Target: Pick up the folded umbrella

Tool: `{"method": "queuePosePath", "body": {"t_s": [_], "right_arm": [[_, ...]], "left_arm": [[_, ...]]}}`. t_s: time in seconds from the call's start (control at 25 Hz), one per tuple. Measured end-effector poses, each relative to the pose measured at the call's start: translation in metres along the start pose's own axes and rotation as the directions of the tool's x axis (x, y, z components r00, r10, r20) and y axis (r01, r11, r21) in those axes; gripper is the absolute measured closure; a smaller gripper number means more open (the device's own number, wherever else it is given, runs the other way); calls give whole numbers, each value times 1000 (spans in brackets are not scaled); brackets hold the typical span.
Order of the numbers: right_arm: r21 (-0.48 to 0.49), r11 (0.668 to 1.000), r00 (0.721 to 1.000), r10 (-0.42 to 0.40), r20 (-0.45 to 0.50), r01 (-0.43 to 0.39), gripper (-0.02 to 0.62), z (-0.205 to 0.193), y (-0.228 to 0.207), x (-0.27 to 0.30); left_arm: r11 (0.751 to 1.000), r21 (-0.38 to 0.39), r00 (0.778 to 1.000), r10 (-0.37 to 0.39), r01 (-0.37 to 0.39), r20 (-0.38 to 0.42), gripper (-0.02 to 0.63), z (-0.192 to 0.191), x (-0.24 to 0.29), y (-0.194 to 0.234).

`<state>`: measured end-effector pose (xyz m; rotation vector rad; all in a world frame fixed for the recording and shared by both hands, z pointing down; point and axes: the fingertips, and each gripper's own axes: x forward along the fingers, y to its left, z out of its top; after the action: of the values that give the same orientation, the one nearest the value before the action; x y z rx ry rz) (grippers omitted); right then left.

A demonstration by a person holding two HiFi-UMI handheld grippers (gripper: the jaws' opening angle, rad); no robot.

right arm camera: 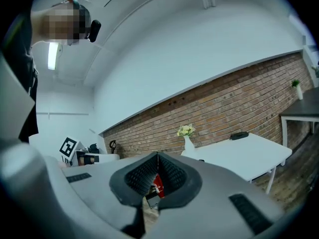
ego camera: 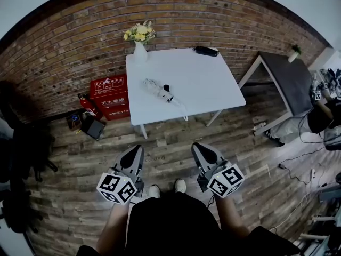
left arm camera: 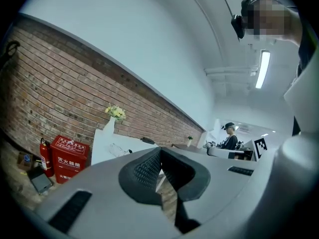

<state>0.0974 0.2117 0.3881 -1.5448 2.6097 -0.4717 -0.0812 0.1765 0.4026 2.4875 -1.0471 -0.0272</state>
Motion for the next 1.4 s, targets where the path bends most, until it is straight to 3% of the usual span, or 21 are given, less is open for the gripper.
{"method": "queuePosePath", "body": {"t_s": [0.8, 1.08, 1.4], "right_arm": [[58, 998, 1000, 12, 25, -14, 574, -17, 50, 27], [132, 991, 998, 26, 61, -34, 574, -13, 58, 34], [79, 997, 999, 25, 36, -27, 574, -15, 53, 45]], "left_arm": [[999, 24, 999, -45, 45, -1, 592, 9, -39, 44], [998, -14, 998, -57, 57, 15, 594, 15, -44, 59], [998, -36, 998, -57, 59, 38, 593, 18, -38, 71]]}}
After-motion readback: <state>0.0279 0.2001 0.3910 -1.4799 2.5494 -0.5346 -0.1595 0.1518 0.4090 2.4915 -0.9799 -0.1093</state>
